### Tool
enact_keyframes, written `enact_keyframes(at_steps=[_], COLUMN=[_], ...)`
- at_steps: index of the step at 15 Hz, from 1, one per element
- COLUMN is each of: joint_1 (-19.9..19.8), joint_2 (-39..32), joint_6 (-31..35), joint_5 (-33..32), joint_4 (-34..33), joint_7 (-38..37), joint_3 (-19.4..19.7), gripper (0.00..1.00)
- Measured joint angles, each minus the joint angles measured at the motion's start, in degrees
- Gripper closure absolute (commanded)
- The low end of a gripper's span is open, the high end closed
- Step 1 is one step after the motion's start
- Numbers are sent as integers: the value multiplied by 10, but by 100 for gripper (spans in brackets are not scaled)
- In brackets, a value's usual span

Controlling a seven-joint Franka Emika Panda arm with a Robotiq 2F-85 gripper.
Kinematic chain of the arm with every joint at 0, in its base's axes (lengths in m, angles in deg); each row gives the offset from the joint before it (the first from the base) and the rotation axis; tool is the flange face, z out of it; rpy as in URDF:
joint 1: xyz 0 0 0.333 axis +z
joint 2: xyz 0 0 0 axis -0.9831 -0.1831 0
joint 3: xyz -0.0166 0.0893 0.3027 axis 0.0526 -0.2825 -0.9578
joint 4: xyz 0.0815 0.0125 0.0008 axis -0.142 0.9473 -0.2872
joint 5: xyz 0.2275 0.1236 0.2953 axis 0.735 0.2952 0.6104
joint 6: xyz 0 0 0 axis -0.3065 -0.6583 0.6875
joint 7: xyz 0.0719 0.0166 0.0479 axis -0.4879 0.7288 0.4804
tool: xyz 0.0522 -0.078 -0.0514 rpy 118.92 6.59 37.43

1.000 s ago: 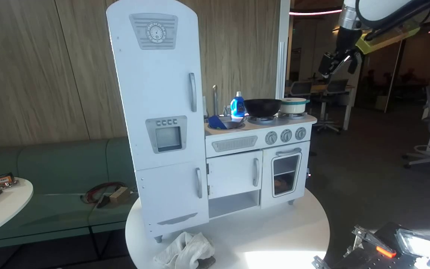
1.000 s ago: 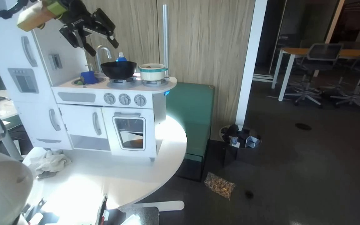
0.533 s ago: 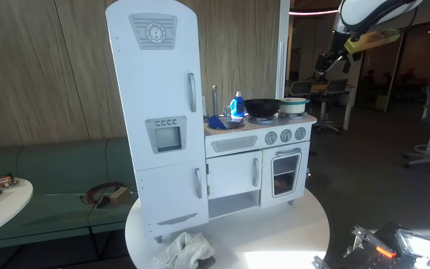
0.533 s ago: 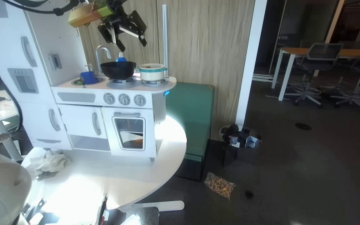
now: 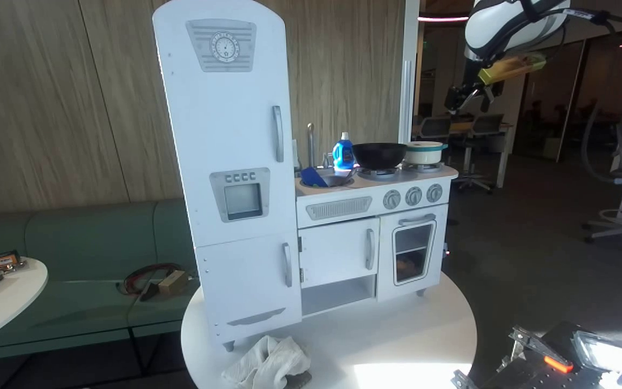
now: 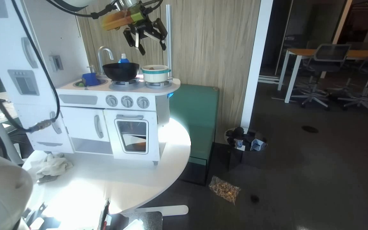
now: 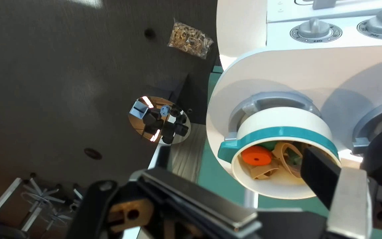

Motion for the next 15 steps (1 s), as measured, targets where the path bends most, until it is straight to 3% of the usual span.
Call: enact_keyframes(at_steps=[10, 15], joint_1=[4, 21], joint_2=[-55, -138], joint_6=[9, -18], joint_5=[27, 36], joint_4=[-48, -166], joint_7=[9, 23], joint_3=[10, 11], gripper=[0, 0])
